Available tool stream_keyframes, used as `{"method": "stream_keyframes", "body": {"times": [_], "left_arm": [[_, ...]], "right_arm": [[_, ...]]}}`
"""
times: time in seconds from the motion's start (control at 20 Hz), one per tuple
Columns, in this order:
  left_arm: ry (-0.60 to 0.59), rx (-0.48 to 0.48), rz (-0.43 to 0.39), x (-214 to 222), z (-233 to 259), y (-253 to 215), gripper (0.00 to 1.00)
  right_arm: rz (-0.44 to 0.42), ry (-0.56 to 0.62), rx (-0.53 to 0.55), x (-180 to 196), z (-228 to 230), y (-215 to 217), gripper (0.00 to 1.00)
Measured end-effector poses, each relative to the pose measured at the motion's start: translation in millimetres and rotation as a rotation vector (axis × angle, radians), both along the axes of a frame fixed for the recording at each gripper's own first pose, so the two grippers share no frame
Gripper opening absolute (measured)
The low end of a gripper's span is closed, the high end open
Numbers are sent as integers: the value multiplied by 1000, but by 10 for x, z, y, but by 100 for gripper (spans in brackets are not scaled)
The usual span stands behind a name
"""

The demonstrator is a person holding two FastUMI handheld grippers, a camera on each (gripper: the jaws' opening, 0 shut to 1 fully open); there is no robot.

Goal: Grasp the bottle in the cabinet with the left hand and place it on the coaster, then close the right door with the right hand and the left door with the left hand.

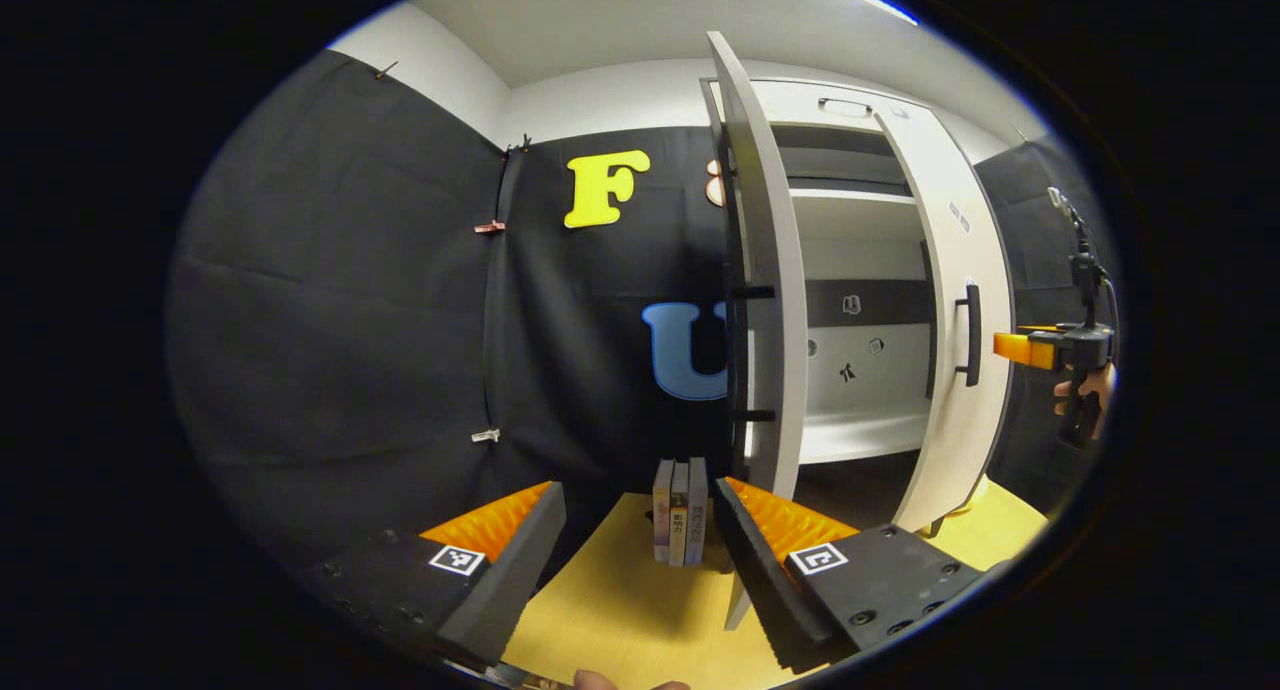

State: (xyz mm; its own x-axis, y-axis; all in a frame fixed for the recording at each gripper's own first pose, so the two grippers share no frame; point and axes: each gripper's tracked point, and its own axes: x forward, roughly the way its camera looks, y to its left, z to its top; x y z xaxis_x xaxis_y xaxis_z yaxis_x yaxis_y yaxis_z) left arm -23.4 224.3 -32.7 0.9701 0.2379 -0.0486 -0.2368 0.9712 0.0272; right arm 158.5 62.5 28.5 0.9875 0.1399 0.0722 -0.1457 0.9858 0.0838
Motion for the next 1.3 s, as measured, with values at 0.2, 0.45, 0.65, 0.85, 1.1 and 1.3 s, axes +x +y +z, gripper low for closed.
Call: {"method": "stream_keyframes", "body": {"times": [0.2,0.45,0.65,0.85,1.1,1.3], "left_arm": [[-8,1,-5,210,82,159,95],[-18,19,-26,576,173,272,94],[-17,4,-66,838,198,199,92],[-19,-17,-75,852,178,116,92],[-8,-26,-70,825,176,12,93],[-10,-58,-101,807,163,-288,93]], "right_arm": [[-8,17,24,-243,-19,-160,97],[-35,44,12,-513,-131,-373,98],[-60,76,-27,-674,-229,-532,98],[-92,80,-47,-797,-230,-723,97],[-101,84,-24,-872,-226,-872,97],[-97,98,2,-903,-281,-939,97]]}}
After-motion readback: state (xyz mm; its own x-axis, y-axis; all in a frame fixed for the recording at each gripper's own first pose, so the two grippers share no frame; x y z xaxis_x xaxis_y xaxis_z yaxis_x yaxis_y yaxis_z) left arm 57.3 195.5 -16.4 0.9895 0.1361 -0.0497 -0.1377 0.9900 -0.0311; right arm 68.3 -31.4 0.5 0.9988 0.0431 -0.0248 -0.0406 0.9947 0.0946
